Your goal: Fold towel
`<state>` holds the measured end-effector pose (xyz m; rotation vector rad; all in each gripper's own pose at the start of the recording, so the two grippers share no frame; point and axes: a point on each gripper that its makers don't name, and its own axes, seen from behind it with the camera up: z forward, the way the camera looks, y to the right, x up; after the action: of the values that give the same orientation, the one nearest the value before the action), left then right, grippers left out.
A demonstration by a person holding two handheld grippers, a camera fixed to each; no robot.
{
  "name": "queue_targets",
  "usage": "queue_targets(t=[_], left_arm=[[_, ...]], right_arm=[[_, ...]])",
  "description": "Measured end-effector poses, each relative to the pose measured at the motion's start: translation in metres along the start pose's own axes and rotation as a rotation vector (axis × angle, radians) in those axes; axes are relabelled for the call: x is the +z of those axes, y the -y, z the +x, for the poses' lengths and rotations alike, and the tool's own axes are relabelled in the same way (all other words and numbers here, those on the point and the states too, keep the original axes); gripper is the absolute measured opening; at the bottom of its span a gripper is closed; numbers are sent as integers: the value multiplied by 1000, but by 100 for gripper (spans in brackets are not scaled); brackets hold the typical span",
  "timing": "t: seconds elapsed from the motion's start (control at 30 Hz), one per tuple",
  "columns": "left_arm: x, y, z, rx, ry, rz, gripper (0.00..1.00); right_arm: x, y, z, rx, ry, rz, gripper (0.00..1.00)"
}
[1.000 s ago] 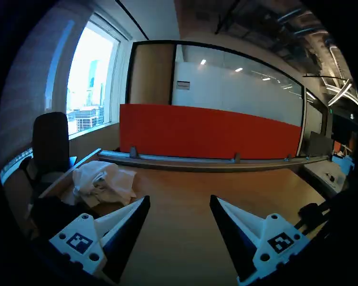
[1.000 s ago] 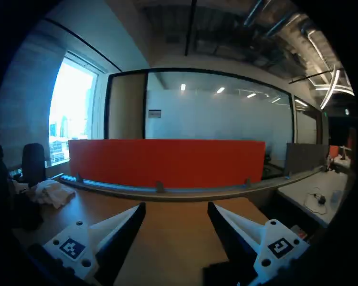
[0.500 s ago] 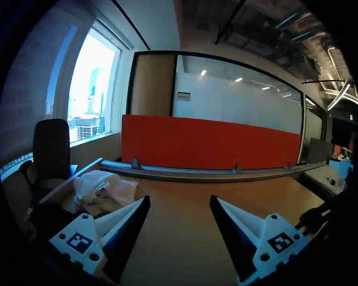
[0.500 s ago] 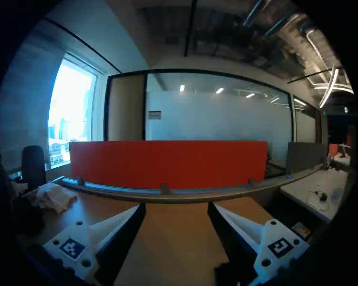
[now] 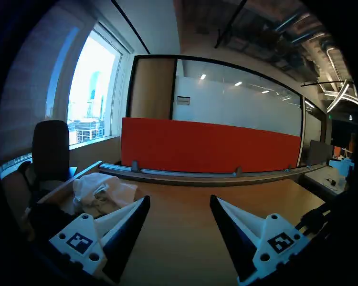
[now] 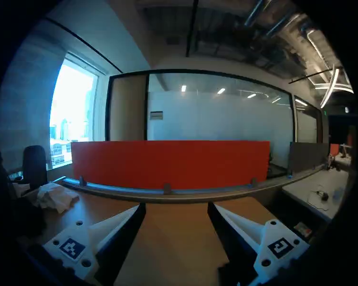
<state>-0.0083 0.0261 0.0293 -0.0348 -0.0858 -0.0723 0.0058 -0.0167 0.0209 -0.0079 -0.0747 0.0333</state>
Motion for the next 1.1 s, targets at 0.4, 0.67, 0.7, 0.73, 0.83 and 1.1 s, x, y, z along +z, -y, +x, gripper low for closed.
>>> queue_targets(t=[0.4, 0.67, 0.7, 0.73, 0.83, 1.1], left_arm=[[1, 7, -17, 49, -42, 17, 93], [5, 14, -44, 55, -55, 43, 93], [5, 14, -47, 53, -60, 45, 93], [6, 14, -49, 49, -65, 44, 93], [6, 15, -58, 39, -78, 43, 93], [9, 22, -83, 74, -97, 56, 93]], right_arm=[[-3, 15, -4, 3, -28, 18, 100], [-6, 24, -20, 4, -28, 33, 100], [-6, 24, -23, 4, -28, 34, 100], [-6, 24, -24, 3, -27, 33, 100], [-7, 21, -30, 2, -27, 30, 100], [0, 11, -45, 4, -31, 16, 100]])
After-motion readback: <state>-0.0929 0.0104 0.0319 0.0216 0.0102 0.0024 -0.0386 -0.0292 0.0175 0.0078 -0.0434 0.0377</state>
